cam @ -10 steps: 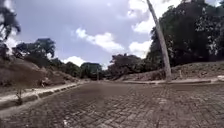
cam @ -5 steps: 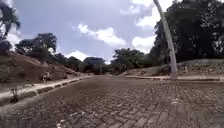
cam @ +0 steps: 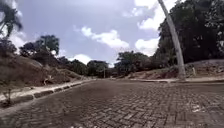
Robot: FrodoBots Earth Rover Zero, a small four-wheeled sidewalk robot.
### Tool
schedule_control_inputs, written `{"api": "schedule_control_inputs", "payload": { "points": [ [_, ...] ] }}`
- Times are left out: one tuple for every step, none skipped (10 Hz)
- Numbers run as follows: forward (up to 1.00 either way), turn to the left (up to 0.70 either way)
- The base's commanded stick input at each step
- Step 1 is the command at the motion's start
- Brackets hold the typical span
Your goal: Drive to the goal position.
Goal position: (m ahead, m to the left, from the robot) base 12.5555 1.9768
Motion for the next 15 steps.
{"api": "schedule_control_inputs", "payload": {
  "points": [
    [0.70, 0.00],
    [0.70, 0.00],
    [0.70, 0.00],
    [0.70, 0.00],
    [0.70, 0.00],
    [0.70, 0.00],
    [0.70, 0.00],
    [0.70, 0.00],
    [0.70, 0.00],
    [0.70, 0.00],
    [0.70, 0.00],
    [0.70, 0.00],
    [0.70, 0.00],
    [0.70, 0.00],
    [0.70, 0.00]
  ]
}}
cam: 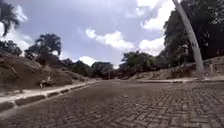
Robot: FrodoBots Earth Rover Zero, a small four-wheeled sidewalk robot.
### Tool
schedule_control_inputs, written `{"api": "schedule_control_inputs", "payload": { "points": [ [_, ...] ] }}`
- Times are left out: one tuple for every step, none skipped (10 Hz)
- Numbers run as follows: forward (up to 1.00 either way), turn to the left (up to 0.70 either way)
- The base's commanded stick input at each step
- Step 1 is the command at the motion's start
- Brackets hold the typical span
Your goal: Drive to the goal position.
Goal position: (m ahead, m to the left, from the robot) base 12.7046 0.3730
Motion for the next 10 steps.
{"api": "schedule_control_inputs", "payload": {
  "points": [
    [0.70, 0.00],
    [0.70, 0.00],
    [0.70, 0.00],
    [0.70, 0.00],
    [0.70, 0.00],
    [0.70, 0.00],
    [0.70, 0.00],
    [0.70, 0.00],
    [0.70, 0.00],
    [0.70, 0.00]
  ]
}}
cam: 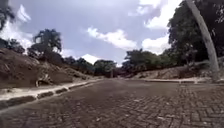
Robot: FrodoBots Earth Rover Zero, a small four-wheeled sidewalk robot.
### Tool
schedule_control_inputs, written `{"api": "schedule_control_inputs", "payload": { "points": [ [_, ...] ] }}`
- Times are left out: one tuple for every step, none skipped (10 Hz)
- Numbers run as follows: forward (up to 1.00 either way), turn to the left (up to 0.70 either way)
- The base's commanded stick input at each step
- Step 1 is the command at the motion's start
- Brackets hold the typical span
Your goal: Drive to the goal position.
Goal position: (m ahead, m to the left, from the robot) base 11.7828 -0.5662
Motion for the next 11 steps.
{"api": "schedule_control_inputs", "payload": {
  "points": [
    [0.70, 0.00],
    [0.70, 0.00],
    [0.70, 0.00],
    [0.70, 0.00],
    [0.70, 0.00],
    [0.70, 0.00],
    [0.70, 0.00],
    [0.70, 0.00],
    [0.70, 0.00],
    [0.70, 0.00],
    [0.70, 0.00]
  ]
}}
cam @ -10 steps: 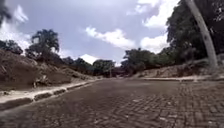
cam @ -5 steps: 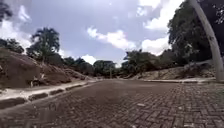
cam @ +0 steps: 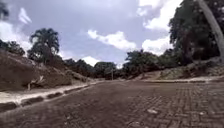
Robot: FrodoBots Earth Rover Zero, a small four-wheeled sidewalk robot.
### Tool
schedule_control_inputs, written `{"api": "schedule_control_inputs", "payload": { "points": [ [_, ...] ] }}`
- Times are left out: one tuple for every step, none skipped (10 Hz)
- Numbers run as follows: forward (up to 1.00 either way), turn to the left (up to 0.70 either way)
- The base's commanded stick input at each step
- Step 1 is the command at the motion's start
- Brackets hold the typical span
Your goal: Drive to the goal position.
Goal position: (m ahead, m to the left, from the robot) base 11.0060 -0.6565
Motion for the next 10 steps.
{"api": "schedule_control_inputs", "payload": {
  "points": [
    [0.70, 0.00],
    [0.70, 0.00],
    [0.70, 0.00],
    [0.70, 0.00],
    [0.70, 0.00],
    [0.70, 0.00],
    [0.70, 0.00],
    [0.70, 0.00],
    [0.70, 0.00],
    [0.70, 0.00]
  ]
}}
